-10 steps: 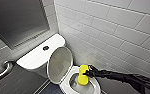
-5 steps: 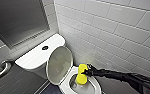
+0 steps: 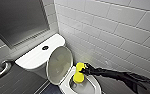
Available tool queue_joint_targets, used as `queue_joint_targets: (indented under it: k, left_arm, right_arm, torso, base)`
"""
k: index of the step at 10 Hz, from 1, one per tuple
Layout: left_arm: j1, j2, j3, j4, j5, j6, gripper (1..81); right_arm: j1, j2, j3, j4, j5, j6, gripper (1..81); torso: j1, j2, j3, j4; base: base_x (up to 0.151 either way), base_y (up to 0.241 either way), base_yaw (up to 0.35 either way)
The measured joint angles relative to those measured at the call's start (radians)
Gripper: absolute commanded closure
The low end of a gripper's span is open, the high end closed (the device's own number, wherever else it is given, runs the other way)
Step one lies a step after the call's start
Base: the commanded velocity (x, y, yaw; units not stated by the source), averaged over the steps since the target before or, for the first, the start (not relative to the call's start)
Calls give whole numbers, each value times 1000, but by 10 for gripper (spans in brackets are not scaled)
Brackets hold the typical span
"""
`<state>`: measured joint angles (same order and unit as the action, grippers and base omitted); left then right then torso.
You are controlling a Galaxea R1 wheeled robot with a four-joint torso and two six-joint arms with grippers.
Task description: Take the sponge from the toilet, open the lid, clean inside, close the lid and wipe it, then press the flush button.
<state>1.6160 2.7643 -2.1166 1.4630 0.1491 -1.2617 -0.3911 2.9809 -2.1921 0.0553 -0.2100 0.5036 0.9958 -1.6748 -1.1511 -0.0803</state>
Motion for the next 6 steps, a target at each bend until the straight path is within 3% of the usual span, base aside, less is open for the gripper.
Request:
queue_joint_targets:
  k: [4,6]
  left_arm:
    - [0,1,0,0,-4,0,10]
    - [3,0,2,-1,-6,0,10]
  right_arm:
    - [-16,64,-167,1,60,90,811]
    - [-50,77,-191,4,114,100,811]
  torso:
    - [0,0,0,0]
    - [0,0,0,0]
  base:
    - [0,0,0]
    - [0,0,0]
